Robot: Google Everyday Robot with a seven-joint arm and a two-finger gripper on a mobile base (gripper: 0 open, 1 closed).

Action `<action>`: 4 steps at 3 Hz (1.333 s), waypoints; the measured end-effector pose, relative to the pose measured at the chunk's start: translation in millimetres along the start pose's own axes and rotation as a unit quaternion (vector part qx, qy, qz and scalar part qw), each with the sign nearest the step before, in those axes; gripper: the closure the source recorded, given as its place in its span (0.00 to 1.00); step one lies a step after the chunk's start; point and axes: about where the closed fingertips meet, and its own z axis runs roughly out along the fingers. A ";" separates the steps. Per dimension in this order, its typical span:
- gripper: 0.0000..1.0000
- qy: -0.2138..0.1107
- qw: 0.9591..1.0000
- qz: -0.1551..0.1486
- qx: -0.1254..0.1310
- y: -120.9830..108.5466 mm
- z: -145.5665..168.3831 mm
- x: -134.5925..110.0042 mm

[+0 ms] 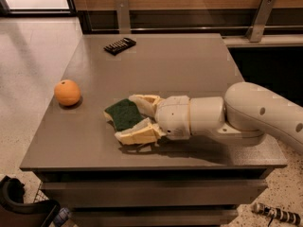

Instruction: Move sponge near rxbar chocolate

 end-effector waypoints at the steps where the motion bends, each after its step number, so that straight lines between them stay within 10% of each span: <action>1: 1.00 0.014 1.000 -0.002 -0.010 -27.9 -2.4 -14.2; 4: 1.00 -0.031 0.996 0.058 0.056 -236.0 17.5 -55.8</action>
Offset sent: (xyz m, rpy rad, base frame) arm 0.1927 -0.0197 0.0881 0.0427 0.0365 -0.0527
